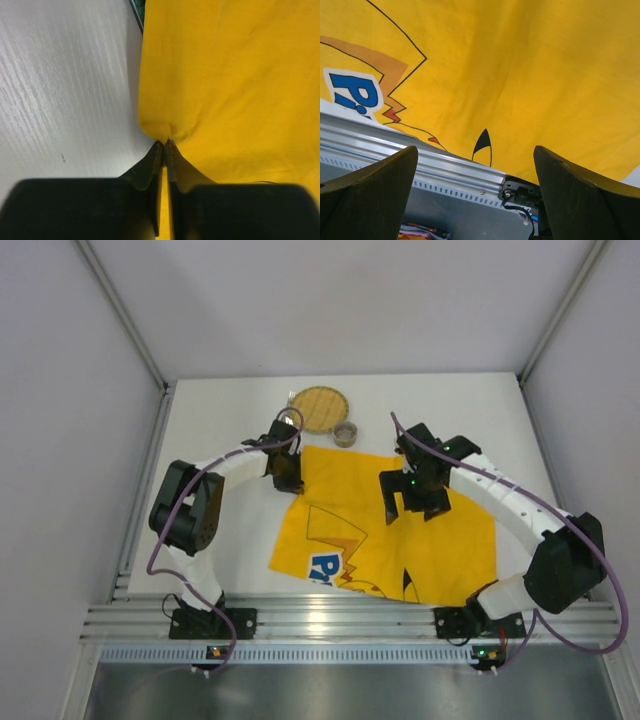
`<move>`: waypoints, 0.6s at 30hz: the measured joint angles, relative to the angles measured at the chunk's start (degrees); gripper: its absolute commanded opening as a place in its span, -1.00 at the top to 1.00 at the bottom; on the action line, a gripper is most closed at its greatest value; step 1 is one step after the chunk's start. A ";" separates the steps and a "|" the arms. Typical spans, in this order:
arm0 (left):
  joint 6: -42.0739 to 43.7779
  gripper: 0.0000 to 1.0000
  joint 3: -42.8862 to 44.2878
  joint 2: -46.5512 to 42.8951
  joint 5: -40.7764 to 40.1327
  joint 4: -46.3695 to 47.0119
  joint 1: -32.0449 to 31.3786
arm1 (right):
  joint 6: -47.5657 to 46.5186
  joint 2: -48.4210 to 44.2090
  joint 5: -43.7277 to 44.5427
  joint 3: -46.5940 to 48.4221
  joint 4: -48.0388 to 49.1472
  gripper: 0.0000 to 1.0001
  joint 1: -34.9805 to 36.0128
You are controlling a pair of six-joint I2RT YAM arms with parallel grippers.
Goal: Set the dinner table for one person
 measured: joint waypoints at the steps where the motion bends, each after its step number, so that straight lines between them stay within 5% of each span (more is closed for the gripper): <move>1: 0.13 1.00 -0.61 -0.02 -0.26 0.79 0.02 | -0.02 0.63 0.00 0.02 0.04 -0.99 -0.04; 8: -1.11 1.00 -7.48 -5.07 -1.62 4.24 1.77 | -0.59 4.70 -0.22 2.38 0.22 -0.99 -0.09; 18: -2.38 1.00 -15.65 -16.72 -9.60 -3.26 13.20 | -1.99 7.69 -0.33 3.13 1.53 -0.99 -0.11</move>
